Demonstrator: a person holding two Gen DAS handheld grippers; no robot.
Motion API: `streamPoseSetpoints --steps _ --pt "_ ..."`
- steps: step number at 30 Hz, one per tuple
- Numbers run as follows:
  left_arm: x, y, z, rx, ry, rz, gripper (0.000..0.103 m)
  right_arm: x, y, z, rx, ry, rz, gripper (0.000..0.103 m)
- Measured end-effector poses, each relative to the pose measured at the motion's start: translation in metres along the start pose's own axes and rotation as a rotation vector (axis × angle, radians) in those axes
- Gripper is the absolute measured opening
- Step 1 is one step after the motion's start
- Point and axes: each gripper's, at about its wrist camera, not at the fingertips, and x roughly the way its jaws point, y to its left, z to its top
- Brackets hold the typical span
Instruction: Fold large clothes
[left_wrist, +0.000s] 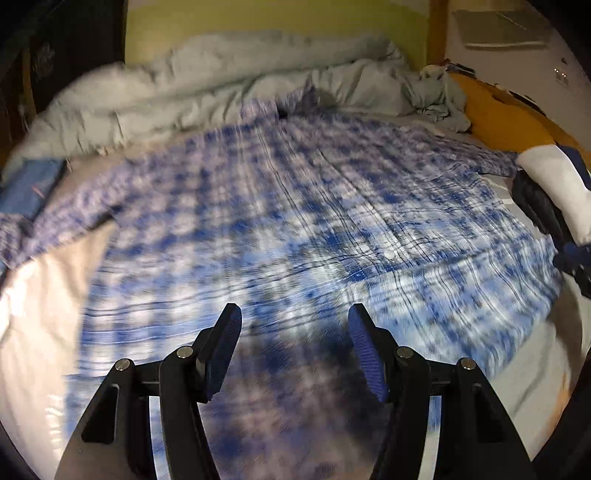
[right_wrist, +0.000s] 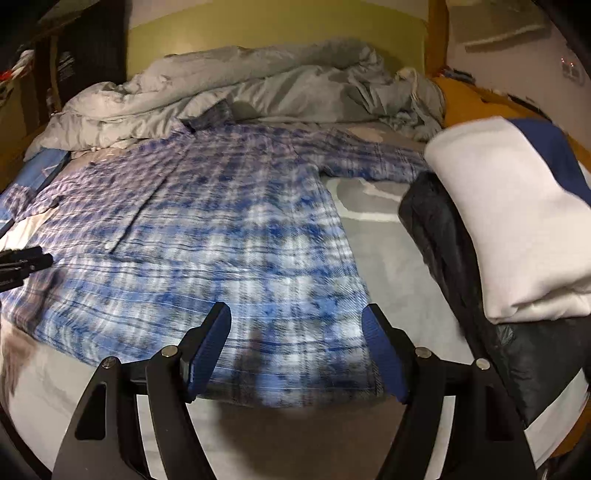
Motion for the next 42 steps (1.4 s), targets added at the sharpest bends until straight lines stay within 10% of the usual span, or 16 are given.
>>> streamPoseSetpoints --steps 8,16,27,38,41,42 --pt "-0.072 0.009 -0.039 0.022 -0.136 0.062 0.077 -0.026 0.012 -0.005 -0.044 -0.105 -0.032 0.073" --pt "-0.071 0.024 -0.079 0.023 -0.063 0.135 0.085 -0.039 0.044 -0.026 -0.106 -0.064 0.131 0.086" --pt "-0.039 0.001 -0.099 0.164 0.061 0.171 0.085 -0.005 0.111 -0.062 -0.493 0.046 0.045 0.087" --pt "-0.019 0.056 -0.099 0.001 0.071 0.294 0.086 0.024 0.065 -0.046 -0.323 0.123 -0.103 0.084" --pt "-0.022 0.076 -0.099 -0.081 0.060 0.320 0.053 0.028 0.041 -0.038 -0.241 0.127 -0.149 0.049" --pt "-0.022 0.080 -0.099 -0.092 0.058 0.331 0.024 0.029 0.037 -0.037 -0.232 0.125 -0.166 0.022"
